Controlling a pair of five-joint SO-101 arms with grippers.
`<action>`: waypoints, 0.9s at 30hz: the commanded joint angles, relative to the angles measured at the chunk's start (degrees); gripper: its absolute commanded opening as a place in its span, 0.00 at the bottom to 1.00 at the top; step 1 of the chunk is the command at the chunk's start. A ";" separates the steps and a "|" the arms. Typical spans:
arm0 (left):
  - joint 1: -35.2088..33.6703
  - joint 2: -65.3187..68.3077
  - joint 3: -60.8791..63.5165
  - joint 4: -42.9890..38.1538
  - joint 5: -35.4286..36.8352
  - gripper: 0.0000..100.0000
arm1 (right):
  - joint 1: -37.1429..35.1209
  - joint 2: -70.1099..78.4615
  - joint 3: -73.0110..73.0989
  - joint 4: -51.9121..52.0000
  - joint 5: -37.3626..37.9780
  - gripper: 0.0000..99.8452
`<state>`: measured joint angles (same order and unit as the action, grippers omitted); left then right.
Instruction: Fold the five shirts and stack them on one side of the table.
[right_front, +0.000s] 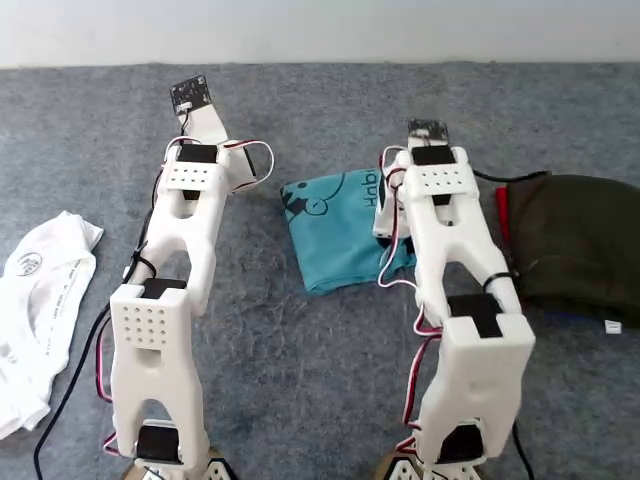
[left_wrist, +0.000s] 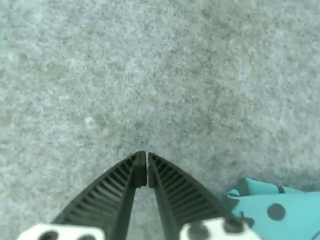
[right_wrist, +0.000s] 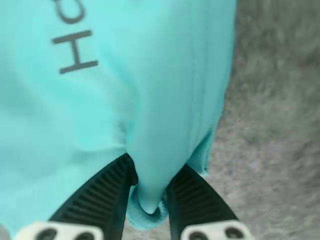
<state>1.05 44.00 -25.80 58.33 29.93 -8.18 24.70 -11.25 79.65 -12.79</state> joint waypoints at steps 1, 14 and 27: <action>-0.18 -4.40 -1.10 0.00 0.18 0.01 | 0.92 -7.78 -0.53 -2.51 6.07 0.01; -0.09 -4.40 -1.10 0.00 0.18 0.01 | 10.68 -14.02 -7.91 2.42 17.85 0.01; 0.09 -4.40 -1.10 0.09 0.18 0.01 | 24.22 -14.29 -28.31 7.60 28.13 0.01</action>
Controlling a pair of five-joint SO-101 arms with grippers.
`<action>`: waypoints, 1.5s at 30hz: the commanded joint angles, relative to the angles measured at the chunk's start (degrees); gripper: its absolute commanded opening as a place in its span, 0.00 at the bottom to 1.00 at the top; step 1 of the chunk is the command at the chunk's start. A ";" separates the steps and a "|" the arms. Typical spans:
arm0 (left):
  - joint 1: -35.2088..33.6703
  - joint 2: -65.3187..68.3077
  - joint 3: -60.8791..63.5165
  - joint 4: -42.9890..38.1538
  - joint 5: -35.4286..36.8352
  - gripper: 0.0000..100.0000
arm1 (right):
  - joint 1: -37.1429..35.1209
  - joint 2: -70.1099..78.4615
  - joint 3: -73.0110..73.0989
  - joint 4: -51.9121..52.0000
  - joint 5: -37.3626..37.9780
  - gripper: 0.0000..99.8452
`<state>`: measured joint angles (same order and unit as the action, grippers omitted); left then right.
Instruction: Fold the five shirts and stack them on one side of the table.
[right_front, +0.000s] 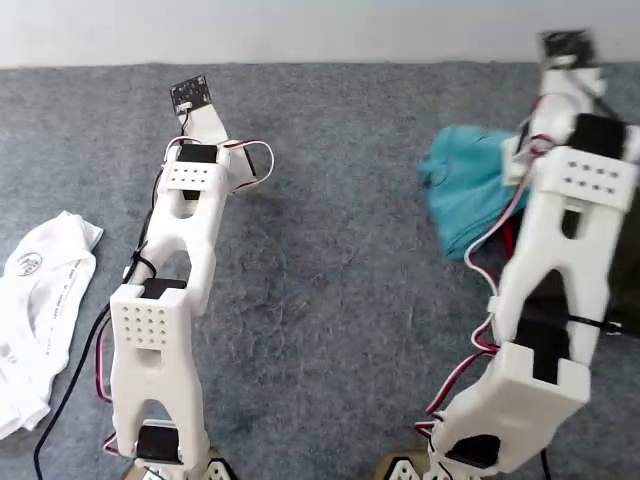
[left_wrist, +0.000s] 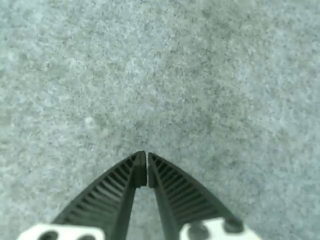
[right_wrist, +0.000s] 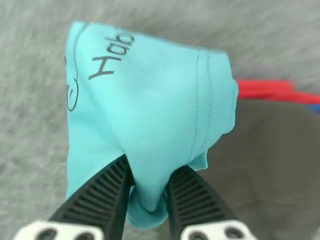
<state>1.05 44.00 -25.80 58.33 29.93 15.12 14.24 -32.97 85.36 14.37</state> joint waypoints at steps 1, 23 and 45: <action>0.09 -4.40 -1.10 0.09 0.18 0.01 | 0.22 -3.65 -8.62 3.74 0.79 0.01; -20.40 -16.97 -2.86 14.95 -7.21 0.01 | -34.15 3.47 -11.25 -1.80 -23.91 0.01; 8.70 -5.63 -1.36 3.60 -6.59 0.12 | -18.15 37.85 -13.45 7.87 -18.73 0.01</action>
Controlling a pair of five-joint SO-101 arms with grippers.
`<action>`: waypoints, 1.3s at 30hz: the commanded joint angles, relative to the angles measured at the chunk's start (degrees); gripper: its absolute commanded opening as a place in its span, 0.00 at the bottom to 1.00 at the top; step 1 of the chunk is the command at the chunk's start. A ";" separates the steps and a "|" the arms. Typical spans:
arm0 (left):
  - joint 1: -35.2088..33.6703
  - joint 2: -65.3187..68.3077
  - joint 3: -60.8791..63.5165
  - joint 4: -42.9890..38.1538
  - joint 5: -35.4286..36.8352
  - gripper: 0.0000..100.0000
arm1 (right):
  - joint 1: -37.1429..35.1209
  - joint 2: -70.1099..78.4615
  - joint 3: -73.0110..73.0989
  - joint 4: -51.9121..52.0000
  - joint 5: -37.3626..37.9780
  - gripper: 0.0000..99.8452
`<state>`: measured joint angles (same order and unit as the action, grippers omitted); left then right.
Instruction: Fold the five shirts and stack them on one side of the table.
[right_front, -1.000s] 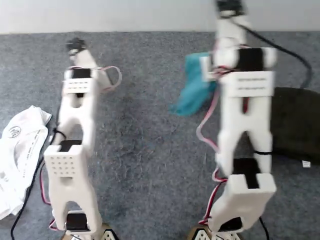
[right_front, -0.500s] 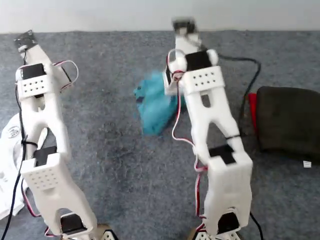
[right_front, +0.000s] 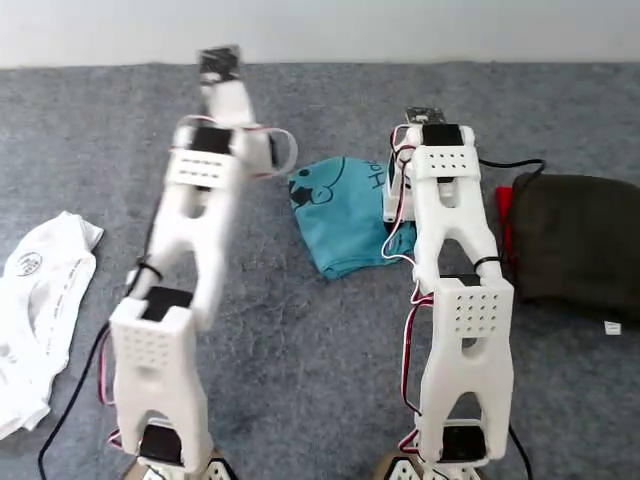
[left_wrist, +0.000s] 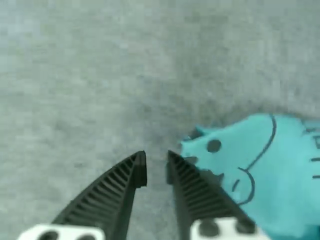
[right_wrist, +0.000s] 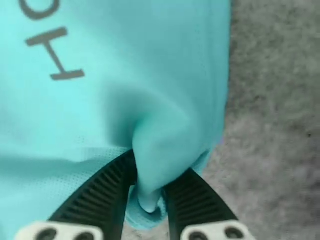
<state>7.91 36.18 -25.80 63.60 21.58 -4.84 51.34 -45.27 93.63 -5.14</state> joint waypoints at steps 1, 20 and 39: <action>1.85 3.69 -1.45 -0.70 4.13 0.12 | 1.80 1.19 -1.14 -1.36 0.44 0.01; 5.27 10.11 -21.76 13.89 21.19 0.16 | 1.54 5.76 -1.14 -7.52 0.09 0.01; 3.96 36.22 -54.46 25.23 29.10 0.16 | 1.54 5.76 -1.23 -7.52 0.18 0.01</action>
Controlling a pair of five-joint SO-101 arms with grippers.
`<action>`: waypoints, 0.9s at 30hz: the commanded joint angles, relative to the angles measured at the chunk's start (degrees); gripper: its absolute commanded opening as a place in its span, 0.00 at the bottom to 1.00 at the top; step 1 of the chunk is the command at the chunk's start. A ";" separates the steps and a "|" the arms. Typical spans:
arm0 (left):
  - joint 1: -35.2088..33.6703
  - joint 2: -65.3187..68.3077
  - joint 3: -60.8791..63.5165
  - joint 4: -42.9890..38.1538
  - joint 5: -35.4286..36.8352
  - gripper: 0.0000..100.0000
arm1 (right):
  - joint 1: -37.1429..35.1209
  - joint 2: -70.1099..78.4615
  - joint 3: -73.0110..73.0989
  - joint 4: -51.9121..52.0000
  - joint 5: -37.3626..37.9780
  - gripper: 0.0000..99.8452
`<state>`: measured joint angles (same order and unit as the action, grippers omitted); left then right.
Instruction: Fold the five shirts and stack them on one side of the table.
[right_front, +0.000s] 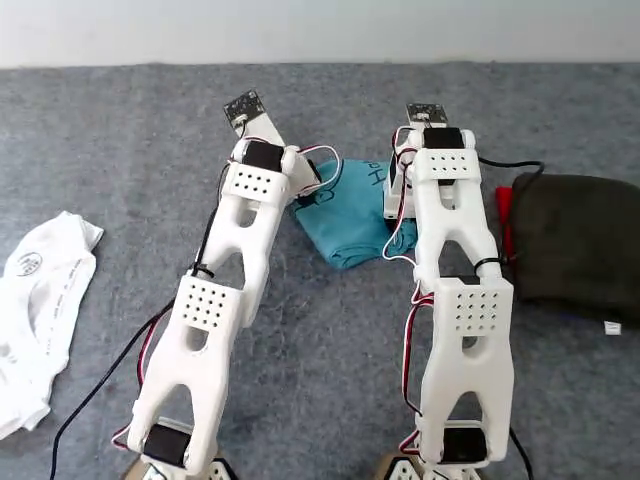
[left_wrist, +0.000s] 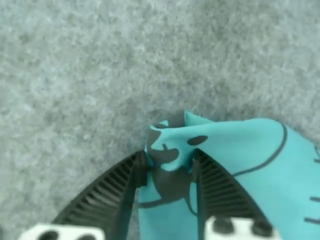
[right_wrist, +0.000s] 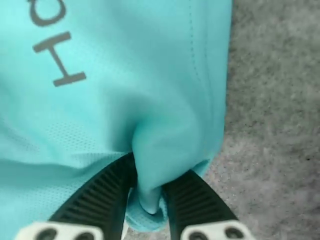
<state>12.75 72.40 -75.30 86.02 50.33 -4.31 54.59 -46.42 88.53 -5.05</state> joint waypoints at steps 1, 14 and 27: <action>-1.05 0.09 -5.85 4.57 0.09 0.16 | 1.01 2.51 -0.09 -2.42 0.09 0.01; -1.05 0.62 -6.73 2.64 -5.63 0.20 | 1.01 2.51 -0.09 -2.33 0.18 0.01; 1.58 0.62 -5.85 -11.96 -5.80 0.01 | 0.84 -0.13 -0.18 -0.22 8.26 0.01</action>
<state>13.10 73.98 -80.13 75.74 45.32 -4.31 54.51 -46.59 88.53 1.80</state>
